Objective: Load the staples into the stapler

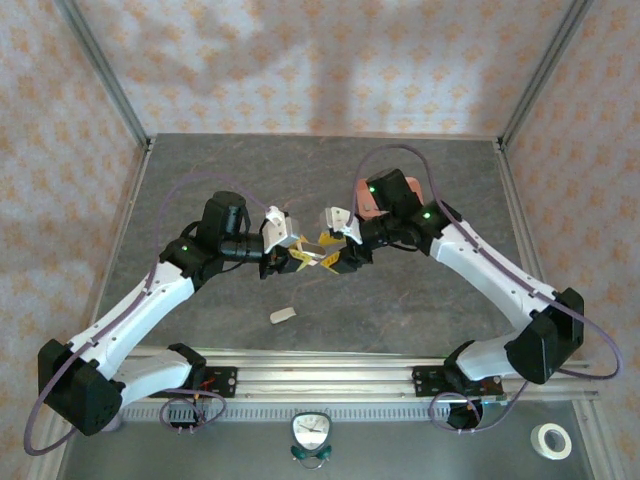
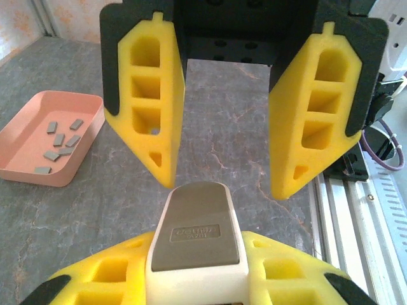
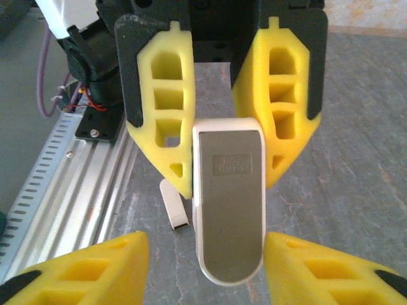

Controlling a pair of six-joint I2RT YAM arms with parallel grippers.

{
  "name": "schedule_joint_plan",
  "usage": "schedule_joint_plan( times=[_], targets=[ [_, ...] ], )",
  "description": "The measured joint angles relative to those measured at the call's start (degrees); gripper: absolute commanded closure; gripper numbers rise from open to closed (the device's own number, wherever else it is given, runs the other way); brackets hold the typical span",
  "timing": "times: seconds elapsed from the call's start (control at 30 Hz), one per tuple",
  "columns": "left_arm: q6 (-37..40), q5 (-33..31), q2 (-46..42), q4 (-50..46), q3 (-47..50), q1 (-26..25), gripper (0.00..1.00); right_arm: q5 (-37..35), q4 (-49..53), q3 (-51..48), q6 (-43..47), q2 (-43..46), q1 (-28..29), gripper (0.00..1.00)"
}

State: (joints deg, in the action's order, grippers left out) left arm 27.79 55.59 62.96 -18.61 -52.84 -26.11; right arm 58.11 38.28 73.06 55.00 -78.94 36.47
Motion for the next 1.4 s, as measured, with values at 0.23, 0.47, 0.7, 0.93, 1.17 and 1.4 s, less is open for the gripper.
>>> schedule_joint_plan(
  times=[0.23, 0.47, 0.7, 0.93, 1.17, 1.4],
  targets=[
    [0.7, 1.2, 0.0, -0.3, 0.0, 0.0, 1.0, 1.6, 1.7, 1.6, 0.4, -1.6, 0.1, 0.58],
    [0.9, 1.3, 0.0, -0.7, 0.0, 0.3, 1.0, 2.6, 3.6, 2.8, 0.8, -3.1, 0.0, 0.53],
    [3.3, 1.7, 0.0, -1.6, -0.1, 0.3, 1.0, 1.7, 3.0, 2.8, -1.3, -3.1, 0.1, 0.44],
    [4.3, 2.7, -0.3, -1.5, -0.7, 0.3, 1.0, 0.2, 1.1, 2.8, -4.3, -3.1, 0.1, 0.43],
    [4.3, 2.8, -0.3, -1.5, -0.7, 0.3, 1.0, 1.7, 1.8, 2.8, -3.7, -3.6, 0.1, 0.52],
    [4.2, 2.8, -0.3, -1.3, -0.7, 0.2, 1.0, 2.9, 3.3, 2.8, -2.8, -4.2, 0.1, 0.7]
  ],
)
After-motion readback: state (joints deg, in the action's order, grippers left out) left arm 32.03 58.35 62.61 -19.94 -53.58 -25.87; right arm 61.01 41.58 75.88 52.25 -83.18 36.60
